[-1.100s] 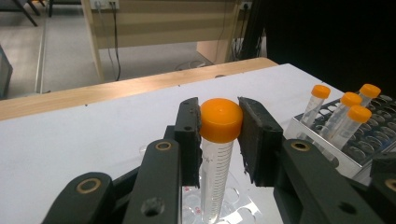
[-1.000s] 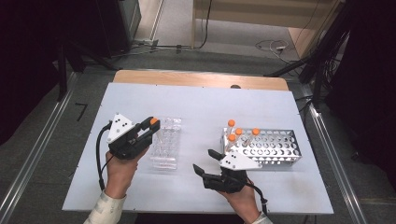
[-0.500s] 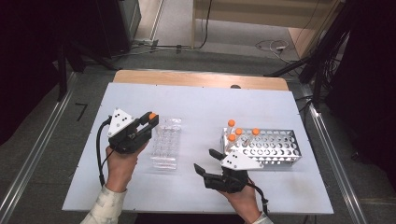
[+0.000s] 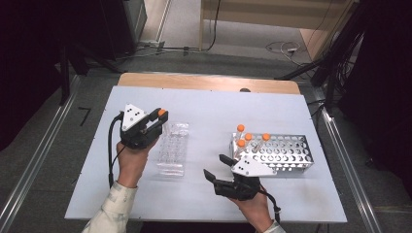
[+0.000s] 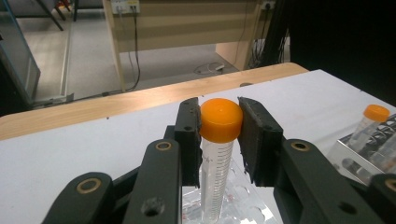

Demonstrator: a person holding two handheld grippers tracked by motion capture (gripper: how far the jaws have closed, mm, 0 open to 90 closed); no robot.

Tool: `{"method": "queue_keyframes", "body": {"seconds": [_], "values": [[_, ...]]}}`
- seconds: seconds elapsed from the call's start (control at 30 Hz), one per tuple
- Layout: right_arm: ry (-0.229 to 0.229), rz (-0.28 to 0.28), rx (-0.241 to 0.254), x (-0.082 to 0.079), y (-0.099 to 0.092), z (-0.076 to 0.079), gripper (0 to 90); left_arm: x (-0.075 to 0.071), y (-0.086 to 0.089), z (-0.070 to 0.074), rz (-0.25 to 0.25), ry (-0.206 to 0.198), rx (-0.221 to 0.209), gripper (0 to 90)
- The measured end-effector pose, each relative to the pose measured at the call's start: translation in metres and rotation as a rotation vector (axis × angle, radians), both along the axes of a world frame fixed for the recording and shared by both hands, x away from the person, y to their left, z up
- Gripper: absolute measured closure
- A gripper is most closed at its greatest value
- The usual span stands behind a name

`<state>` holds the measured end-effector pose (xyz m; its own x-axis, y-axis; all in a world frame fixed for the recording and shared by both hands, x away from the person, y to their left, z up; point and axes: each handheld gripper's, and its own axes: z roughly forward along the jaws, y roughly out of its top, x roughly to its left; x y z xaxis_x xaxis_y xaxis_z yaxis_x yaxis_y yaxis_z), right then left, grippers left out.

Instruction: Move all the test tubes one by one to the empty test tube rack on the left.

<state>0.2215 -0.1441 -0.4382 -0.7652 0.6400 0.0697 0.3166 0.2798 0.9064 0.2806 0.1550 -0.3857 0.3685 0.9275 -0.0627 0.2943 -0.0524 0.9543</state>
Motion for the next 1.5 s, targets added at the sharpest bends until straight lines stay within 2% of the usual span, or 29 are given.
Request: {"method": "queue_keyframes", "body": {"seconds": [0.57, 0.77, 0.97, 1.17, 1.5], "values": [[0.000, 0.004, -0.001, -0.001, 0.000, 0.001, 29.3, 0.010, -0.002, -0.007, 0.012, 0.008, 0.016, 70.6], [0.000, 0.003, -0.002, -0.001, -0.001, 0.001, 29.4, 0.009, -0.003, -0.013, 0.019, 0.012, 0.039, 70.6], [-0.001, 0.004, 0.000, -0.001, -0.001, 0.001, 29.4, 0.008, -0.006, -0.023, 0.025, 0.024, 0.059, 70.6], [-0.001, 0.005, 0.000, -0.001, -0.001, 0.001, 29.4, 0.010, -0.007, -0.039, 0.029, 0.059, 0.067, 70.5], [-0.001, 0.002, -0.001, -0.001, -0.002, 0.001, 29.4, 0.013, -0.009, -0.047, 0.037, 0.085, 0.082, 70.2]]}}
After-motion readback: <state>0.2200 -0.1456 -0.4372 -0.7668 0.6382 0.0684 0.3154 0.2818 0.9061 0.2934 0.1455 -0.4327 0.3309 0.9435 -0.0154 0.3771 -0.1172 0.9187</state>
